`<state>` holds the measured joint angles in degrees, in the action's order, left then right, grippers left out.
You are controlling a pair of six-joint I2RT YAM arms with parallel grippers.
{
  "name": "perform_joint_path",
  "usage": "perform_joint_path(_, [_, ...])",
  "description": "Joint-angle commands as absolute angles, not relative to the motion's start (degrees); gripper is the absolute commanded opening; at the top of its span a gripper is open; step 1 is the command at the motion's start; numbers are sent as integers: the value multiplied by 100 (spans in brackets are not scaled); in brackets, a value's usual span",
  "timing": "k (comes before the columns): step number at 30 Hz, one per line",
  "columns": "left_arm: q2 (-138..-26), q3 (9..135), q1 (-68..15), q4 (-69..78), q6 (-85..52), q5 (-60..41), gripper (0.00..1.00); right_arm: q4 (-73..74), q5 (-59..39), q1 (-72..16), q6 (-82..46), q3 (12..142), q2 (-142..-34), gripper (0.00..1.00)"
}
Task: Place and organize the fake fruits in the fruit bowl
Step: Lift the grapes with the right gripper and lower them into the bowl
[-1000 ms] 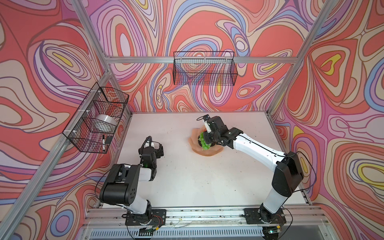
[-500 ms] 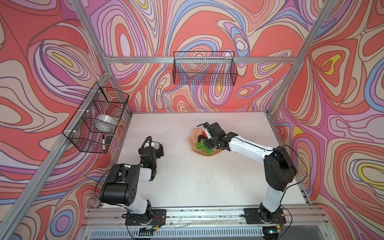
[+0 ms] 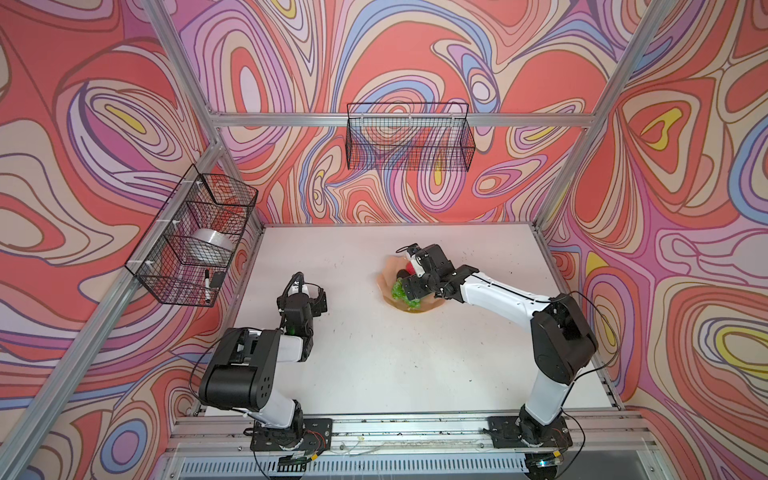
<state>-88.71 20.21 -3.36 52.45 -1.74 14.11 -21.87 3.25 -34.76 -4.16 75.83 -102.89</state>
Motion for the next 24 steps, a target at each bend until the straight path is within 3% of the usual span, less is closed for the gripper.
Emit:
perform_joint_path(1, [-8867, 2088, -308, 5282, -198, 1415, 100, -2002, -66, -3378, -598, 7580, -10057, 98])
perform_joint_path(24, [-8860, 2090, -308, 5282, -193, 1415, 100, -802, -2839, -2537, -1149, 7111, -10544, 98])
